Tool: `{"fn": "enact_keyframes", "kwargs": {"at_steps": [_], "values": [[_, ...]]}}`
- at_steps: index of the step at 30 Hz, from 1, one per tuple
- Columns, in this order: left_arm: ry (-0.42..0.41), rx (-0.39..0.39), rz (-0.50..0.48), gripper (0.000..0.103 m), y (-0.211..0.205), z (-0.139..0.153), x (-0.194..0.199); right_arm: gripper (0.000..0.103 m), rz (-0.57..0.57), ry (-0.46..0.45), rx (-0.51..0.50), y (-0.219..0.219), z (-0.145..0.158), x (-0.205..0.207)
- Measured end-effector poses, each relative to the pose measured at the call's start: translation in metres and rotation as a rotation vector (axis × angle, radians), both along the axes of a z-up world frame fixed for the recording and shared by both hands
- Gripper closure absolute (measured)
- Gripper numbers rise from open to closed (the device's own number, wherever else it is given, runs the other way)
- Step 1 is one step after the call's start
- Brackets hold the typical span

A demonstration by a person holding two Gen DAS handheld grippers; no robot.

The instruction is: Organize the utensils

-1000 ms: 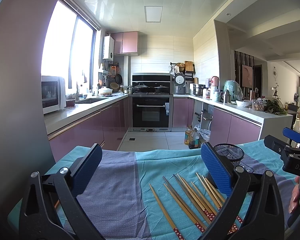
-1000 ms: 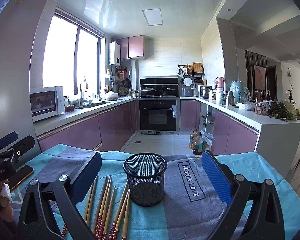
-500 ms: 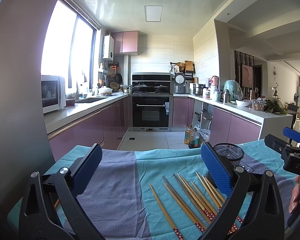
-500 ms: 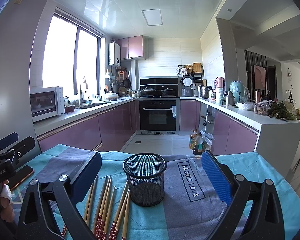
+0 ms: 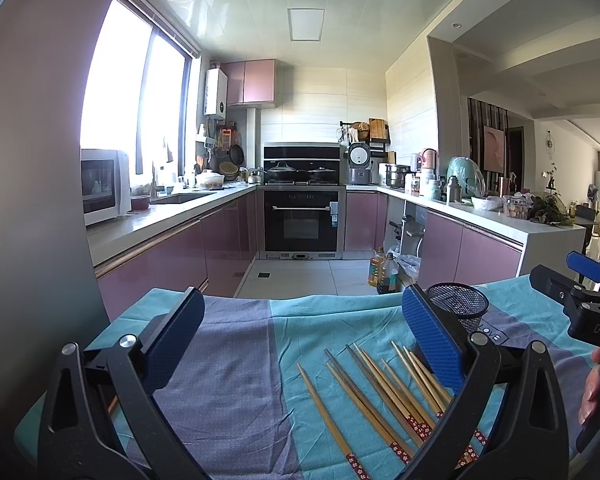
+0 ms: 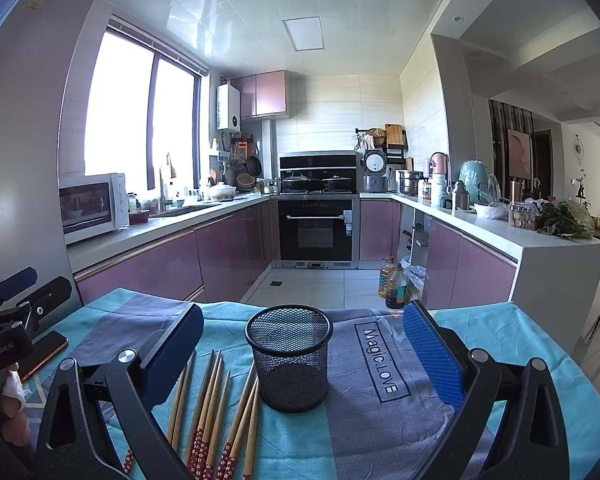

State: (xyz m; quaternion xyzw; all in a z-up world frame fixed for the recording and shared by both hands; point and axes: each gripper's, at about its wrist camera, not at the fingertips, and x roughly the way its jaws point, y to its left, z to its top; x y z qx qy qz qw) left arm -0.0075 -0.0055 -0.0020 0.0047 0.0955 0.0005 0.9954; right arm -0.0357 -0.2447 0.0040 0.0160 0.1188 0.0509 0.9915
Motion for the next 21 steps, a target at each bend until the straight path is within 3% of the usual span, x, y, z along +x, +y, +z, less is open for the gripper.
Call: {"fn": "enact_keyframes", "kwargs": {"at_steps": [21], "values": [[0.026, -0.001, -0.003, 0.006, -0.0019, -0.0035, 0.0044, 0.006, 0.007, 0.004, 0.005, -0.0021, -0.0005, 0.0014]]}}
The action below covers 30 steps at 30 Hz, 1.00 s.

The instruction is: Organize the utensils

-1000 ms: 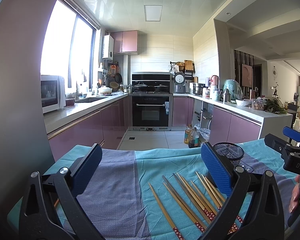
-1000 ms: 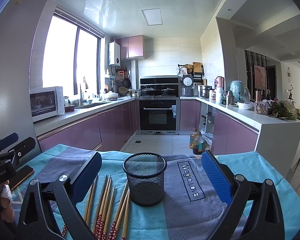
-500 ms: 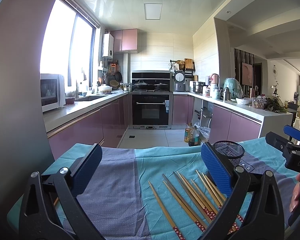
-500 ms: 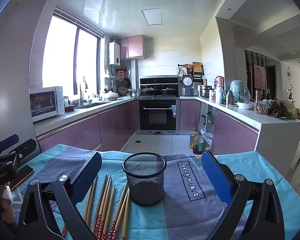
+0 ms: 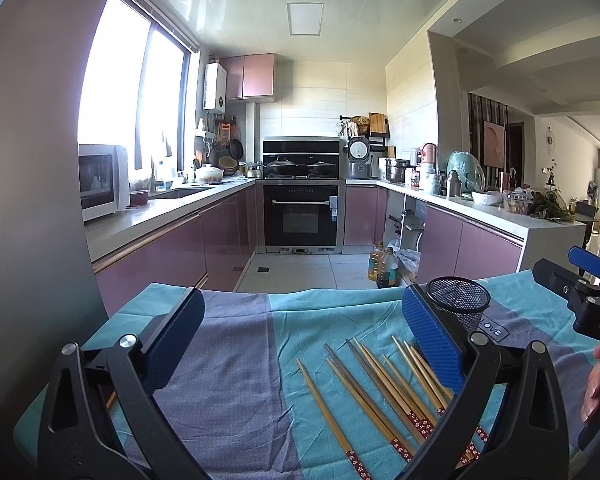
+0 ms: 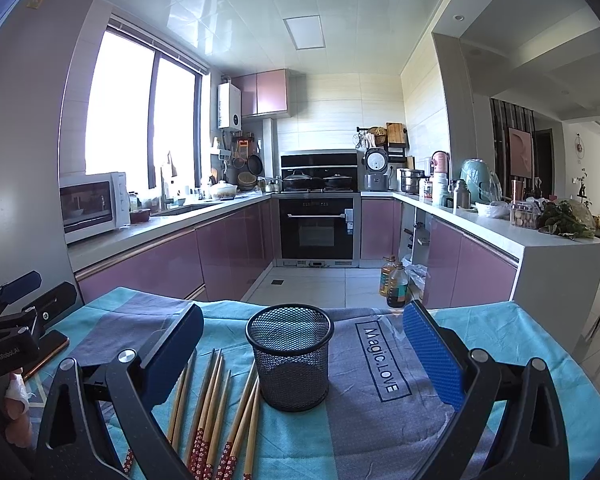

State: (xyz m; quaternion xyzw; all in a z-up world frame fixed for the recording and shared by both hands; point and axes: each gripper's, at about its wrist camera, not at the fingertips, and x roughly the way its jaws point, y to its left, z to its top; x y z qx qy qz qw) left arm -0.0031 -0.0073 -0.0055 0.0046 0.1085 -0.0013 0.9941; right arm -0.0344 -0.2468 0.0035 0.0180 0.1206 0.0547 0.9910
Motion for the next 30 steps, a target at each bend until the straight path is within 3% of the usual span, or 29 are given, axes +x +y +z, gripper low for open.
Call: {"fn": "enact_keyframes", "kwargs": {"at_steps": [6, 11, 19, 25, 30], "values": [[0.011, 0.002, -0.005, 0.006, 0.0, -0.001, 0.001, 0.006, 0.018, 0.015, -0.003, 0.001, 0.0, 0.003], [0.048, 0.006, -0.023, 0.006, 0.001, -0.005, 0.008, 0.006, 0.069, 0.089, -0.023, 0.006, -0.008, 0.011], [0.206, 0.056, -0.087, 0.006, 0.0, -0.026, 0.032, 0.006, 0.163, 0.343, -0.075, 0.02, -0.054, 0.037], [0.403, 0.066, -0.158, 0.018, 0.001, -0.059, 0.064, 0.024, 0.203, 0.516, -0.072, 0.025, -0.088, 0.06], [0.495, 0.054, -0.176, 0.032, 0.001, -0.085, 0.085, 0.042, 0.227, 0.579, -0.092, 0.032, -0.099, 0.068]]}}
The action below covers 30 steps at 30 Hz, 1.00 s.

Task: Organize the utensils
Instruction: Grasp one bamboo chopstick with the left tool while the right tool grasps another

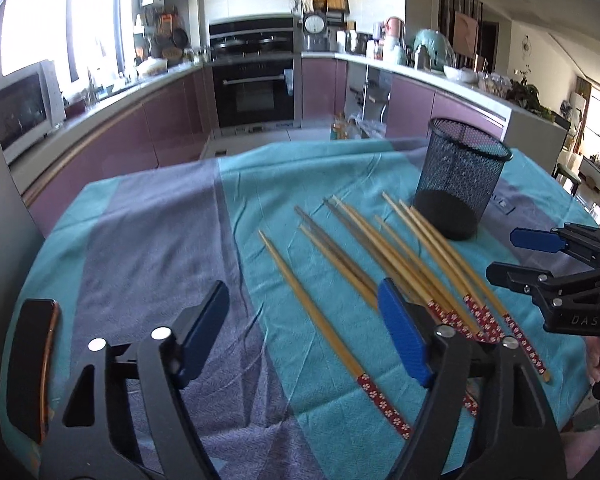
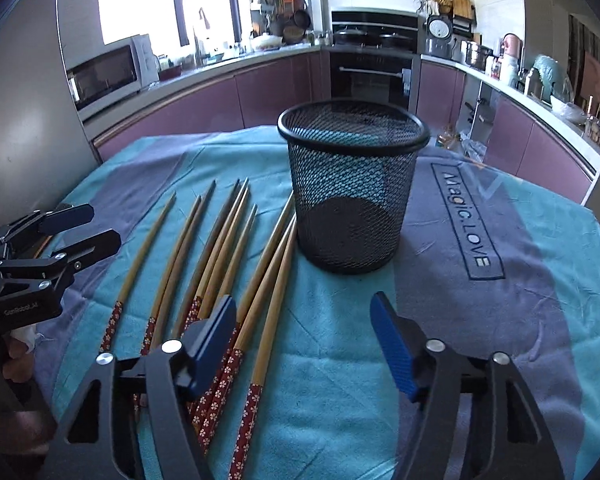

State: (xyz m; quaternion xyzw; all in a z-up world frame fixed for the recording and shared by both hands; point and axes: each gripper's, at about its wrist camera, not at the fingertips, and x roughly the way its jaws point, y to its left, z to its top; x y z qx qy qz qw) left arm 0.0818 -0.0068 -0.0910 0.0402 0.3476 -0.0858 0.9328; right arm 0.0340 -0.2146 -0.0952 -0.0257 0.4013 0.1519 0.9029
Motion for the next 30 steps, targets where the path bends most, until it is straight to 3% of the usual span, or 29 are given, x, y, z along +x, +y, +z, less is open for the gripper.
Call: {"fn": "enact_keyframes", "kwargs": {"at_steps": [5, 11, 15, 20, 25, 30], "values": [[0.069, -0.014, -0.037, 0.048, -0.005, -0.016, 0.016, 0.067, 0.008, 0.059, -0.005, 0.004, -0.007, 0.008], [0.184, -0.023, -0.066, 0.066, -0.011, -0.037, 0.039, 0.069, 0.027, 0.088, -0.016, 0.014, -0.013, 0.018], [0.199, -0.023, -0.065, 0.07, -0.017, -0.04, 0.049, 0.072, 0.034, 0.09, -0.015, 0.018, -0.014, 0.026], [0.217, -0.039, -0.014, 0.089, -0.018, -0.038, 0.062, 0.092, 0.031, 0.106, 0.031, 0.015, -0.014, 0.032], [0.224, -0.077, 0.024, 0.095, -0.02, -0.039, 0.068, 0.097, 0.035, 0.115, 0.08, 0.012, -0.013, 0.03], [0.202, -0.098, -0.002, 0.095, -0.019, -0.027, 0.057, 0.098, 0.039, 0.08, 0.107, 0.003, 0.001, 0.024]]}}
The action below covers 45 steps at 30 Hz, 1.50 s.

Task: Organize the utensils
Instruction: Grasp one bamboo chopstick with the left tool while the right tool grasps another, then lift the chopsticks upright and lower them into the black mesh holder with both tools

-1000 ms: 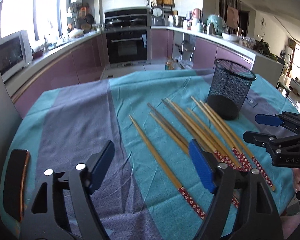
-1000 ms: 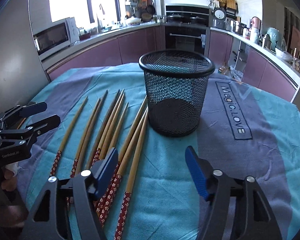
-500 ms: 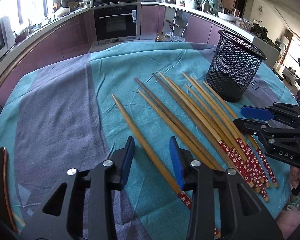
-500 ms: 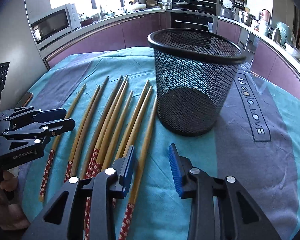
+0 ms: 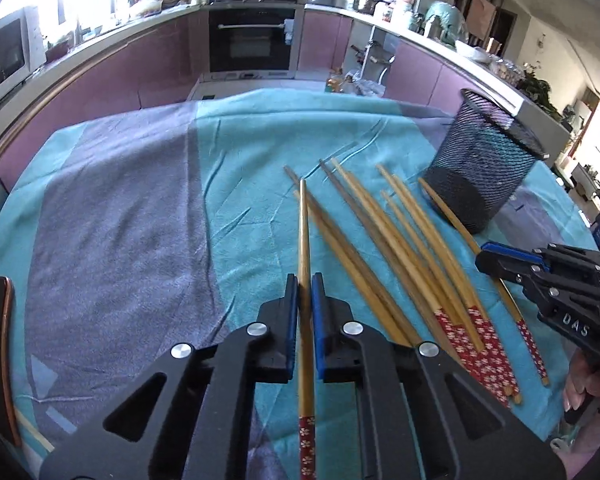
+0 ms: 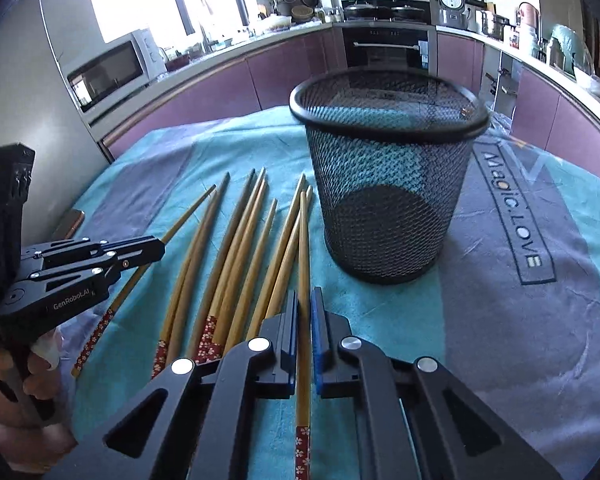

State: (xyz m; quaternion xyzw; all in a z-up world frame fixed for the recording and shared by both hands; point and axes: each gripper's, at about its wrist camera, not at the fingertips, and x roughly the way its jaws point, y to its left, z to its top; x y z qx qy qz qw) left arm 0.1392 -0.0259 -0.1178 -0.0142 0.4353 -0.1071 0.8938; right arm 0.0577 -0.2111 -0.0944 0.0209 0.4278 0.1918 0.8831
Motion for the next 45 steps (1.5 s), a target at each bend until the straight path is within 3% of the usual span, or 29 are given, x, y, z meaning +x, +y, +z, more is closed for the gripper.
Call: {"fn": "enact_keyframes", "kwargs": {"at_steps": [11, 20, 30, 34, 39, 45], "values": [[-0.149, -0.117, -0.133, 0.096, -0.004, 0.074, -0.032, 0.098, 0.024, -0.142, 0.139, -0.028, 0.056, -0.021], [-0.275, -0.212, -0.179, 0.096, 0.002, 0.139, -0.054, 0.098, 0.012, -0.246, 0.23, -0.051, 0.094, -0.026], [-0.416, -0.322, -0.238, 0.096, -0.02, 0.218, -0.046, 0.098, 0.0, -0.401, 0.228, -0.065, 0.151, -0.011], [-0.443, -0.323, -0.256, 0.096, -0.039, 0.24, -0.03, 0.098, -0.029, -0.452, 0.209, -0.071, 0.167, 0.0], [-0.428, -0.286, -0.271, 0.096, -0.069, 0.243, -0.006, 0.098, -0.057, -0.473, 0.179, -0.076, 0.172, 0.013], [-0.327, -0.198, -0.299, 0.096, -0.103, 0.209, 0.02, 0.098, -0.046, -0.373, 0.116, -0.069, 0.14, 0.036]]}}
